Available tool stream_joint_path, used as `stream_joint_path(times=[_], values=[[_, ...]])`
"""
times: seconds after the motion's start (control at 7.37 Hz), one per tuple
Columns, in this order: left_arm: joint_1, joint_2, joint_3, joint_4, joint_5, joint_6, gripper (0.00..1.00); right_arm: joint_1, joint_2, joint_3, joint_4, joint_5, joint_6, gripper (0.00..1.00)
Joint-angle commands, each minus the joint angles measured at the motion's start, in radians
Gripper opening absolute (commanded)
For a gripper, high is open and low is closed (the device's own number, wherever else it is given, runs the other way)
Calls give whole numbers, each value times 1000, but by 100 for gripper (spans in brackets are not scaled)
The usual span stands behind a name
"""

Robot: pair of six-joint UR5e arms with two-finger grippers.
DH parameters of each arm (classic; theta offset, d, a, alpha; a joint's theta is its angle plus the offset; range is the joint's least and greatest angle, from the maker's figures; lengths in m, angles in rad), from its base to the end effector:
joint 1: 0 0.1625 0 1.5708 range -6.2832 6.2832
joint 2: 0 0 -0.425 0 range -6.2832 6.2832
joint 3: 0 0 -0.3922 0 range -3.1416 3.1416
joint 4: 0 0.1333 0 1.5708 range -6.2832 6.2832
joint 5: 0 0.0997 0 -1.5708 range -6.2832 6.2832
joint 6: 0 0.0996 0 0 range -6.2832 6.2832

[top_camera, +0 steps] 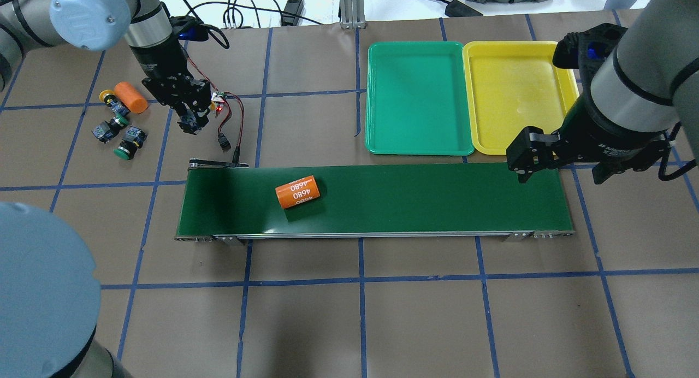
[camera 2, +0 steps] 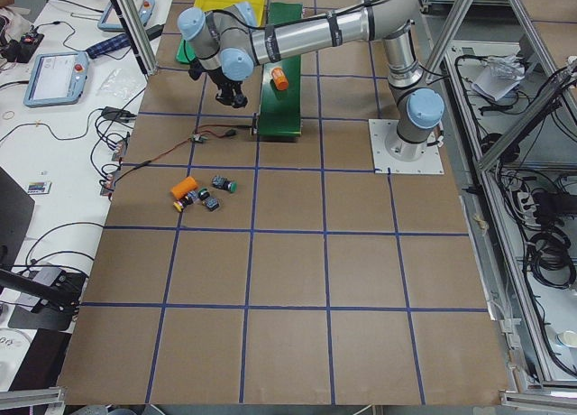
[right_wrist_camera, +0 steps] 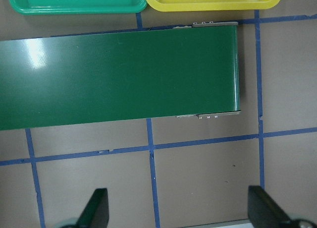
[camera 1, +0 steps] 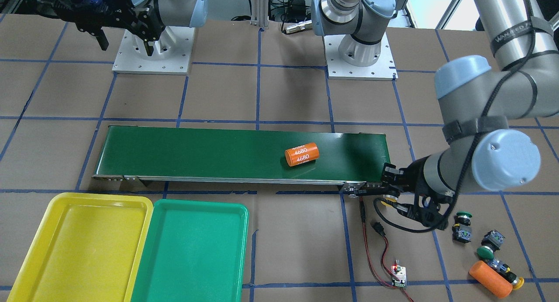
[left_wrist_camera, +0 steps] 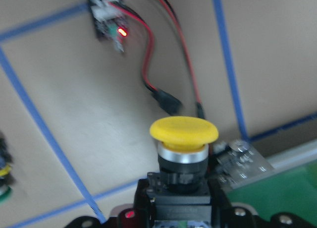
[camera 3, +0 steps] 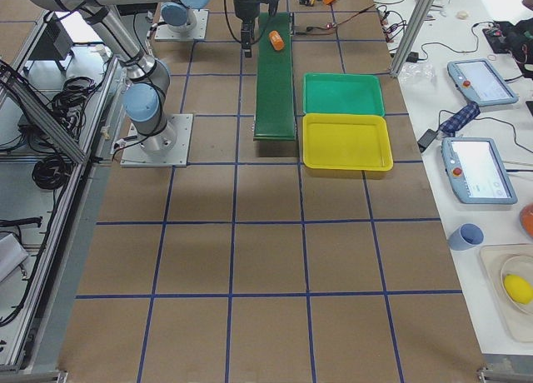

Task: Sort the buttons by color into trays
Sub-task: 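Place the yellow-capped button on the belt and open the left gripper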

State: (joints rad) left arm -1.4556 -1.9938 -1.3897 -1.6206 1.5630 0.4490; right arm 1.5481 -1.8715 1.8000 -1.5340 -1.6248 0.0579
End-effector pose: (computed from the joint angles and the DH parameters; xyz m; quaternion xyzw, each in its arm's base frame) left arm -0.0617 -0.6334 0.3320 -0.1638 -0.9757 -0.1385 0.0442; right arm 0.1195 -0.3712 0.5005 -0.0407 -0.9987 0.0178 0.0267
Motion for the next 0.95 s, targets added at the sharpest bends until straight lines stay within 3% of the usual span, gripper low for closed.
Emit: stream_joint_path(times=[0.0,0.41,0.81], values=[[-69,111,-144,40,0,-21,0,0,0,1,2,-1,0,100],[-123,171,-235,80,0,9,0,0,0,4,0,-1,-3,100],[-162,225,-334,102,3,196,0,0,-8,16,0,-1,-1,100]])
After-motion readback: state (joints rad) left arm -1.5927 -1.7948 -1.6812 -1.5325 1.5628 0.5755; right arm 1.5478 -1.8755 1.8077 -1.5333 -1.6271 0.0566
